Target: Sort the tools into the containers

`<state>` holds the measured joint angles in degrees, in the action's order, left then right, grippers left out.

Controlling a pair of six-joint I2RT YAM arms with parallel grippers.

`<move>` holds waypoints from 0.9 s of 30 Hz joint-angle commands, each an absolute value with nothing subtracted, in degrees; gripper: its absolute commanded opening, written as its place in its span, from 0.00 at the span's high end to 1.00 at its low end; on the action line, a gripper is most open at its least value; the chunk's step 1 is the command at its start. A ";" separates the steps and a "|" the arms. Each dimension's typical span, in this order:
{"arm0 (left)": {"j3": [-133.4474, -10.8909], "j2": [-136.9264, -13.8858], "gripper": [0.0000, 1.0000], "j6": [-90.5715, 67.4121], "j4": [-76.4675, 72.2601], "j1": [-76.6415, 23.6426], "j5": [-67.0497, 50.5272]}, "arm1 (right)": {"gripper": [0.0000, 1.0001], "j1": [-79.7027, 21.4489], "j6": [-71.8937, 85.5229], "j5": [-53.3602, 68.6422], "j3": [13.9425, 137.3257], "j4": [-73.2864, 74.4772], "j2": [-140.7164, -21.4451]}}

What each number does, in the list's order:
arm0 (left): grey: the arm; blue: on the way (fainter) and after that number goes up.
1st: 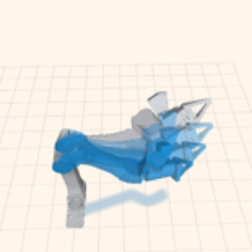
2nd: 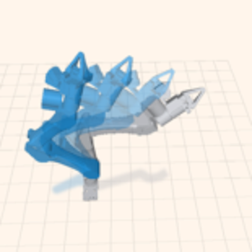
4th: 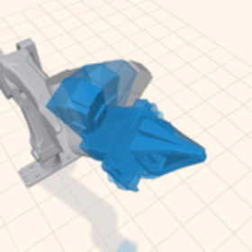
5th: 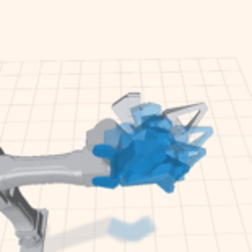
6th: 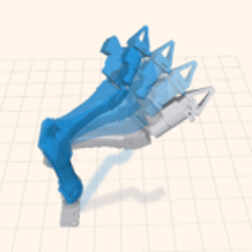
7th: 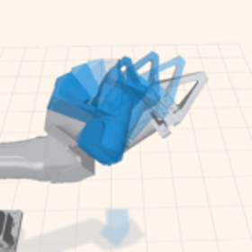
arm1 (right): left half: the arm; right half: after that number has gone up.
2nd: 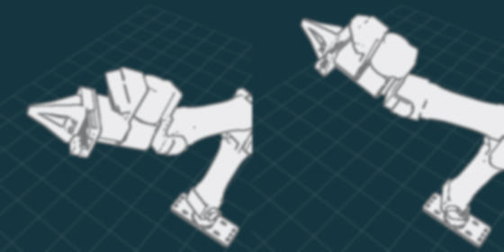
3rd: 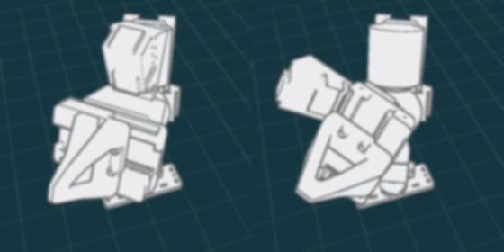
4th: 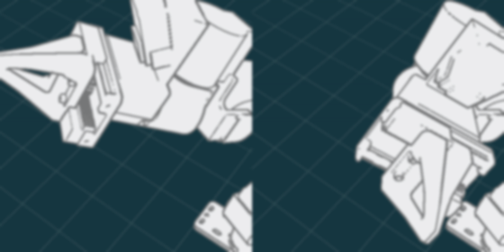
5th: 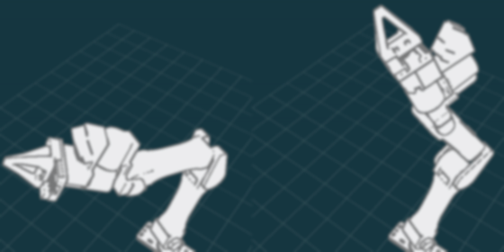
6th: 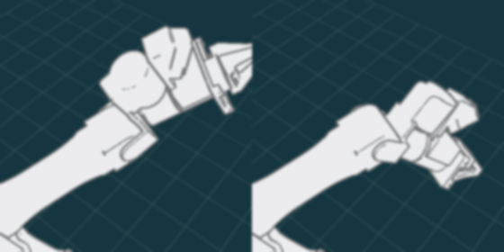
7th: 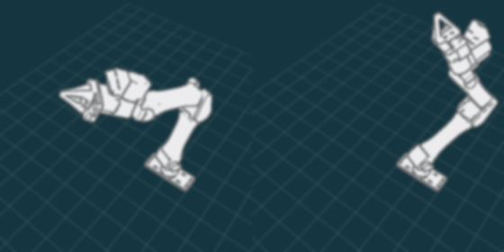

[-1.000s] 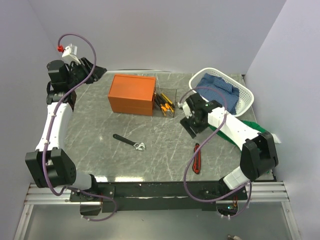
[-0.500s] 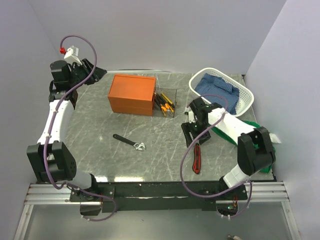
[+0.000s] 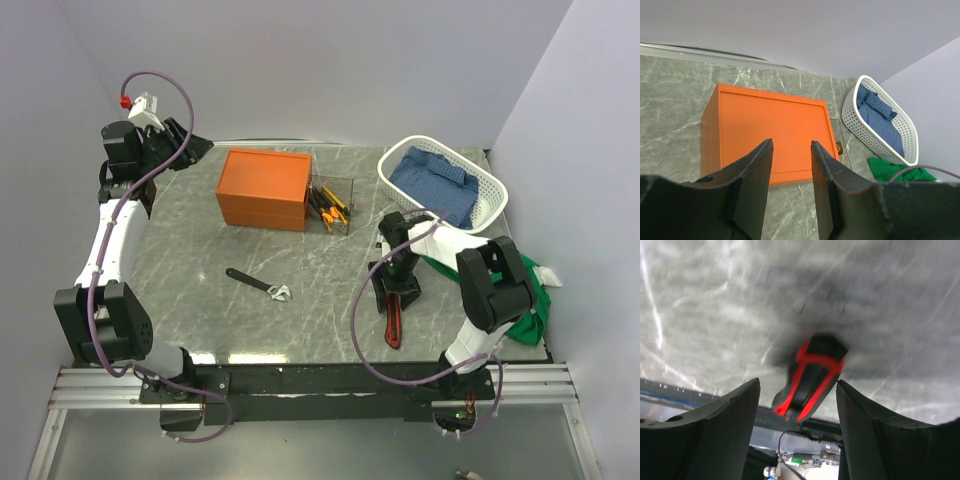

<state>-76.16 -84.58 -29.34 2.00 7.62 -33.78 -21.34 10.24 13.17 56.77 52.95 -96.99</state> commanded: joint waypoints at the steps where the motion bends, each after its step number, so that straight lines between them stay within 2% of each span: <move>1: -76.02 -82.70 0.58 -29.00 1.23 7.47 -33.22 | 0.35 -20.39 10.73 11.61 57.13 48.69 -101.15; 3: -76.55 -82.97 0.58 -29.00 1.41 7.47 -33.31 | 0.38 -20.13 9.85 10.81 59.32 48.87 -103.18; 7: -77.52 -83.15 0.57 -28.83 1.49 7.38 -33.31 | 0.75 -20.04 7.74 10.02 66.69 49.30 -104.76; 9: -77.70 -83.06 0.57 -28.74 1.49 7.47 -33.22 | 0.87 -20.39 6.42 10.02 72.58 49.48 -104.94; 15: -78.75 -81.92 0.57 -27.60 2.98 7.47 -33.05 | 0.99 -21.44 6.51 12.47 93.85 47.47 -106.78; 27: -74.45 -75.68 0.57 -23.12 5.98 8.52 -31.55 | 1.00 -28.12 3.52 9.32 113.63 42.98 -116.27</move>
<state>-75.90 -79.81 -24.95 6.13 7.77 -31.83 -27.24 5.37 11.20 109.30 43.59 -112.51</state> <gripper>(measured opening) 0.433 0.426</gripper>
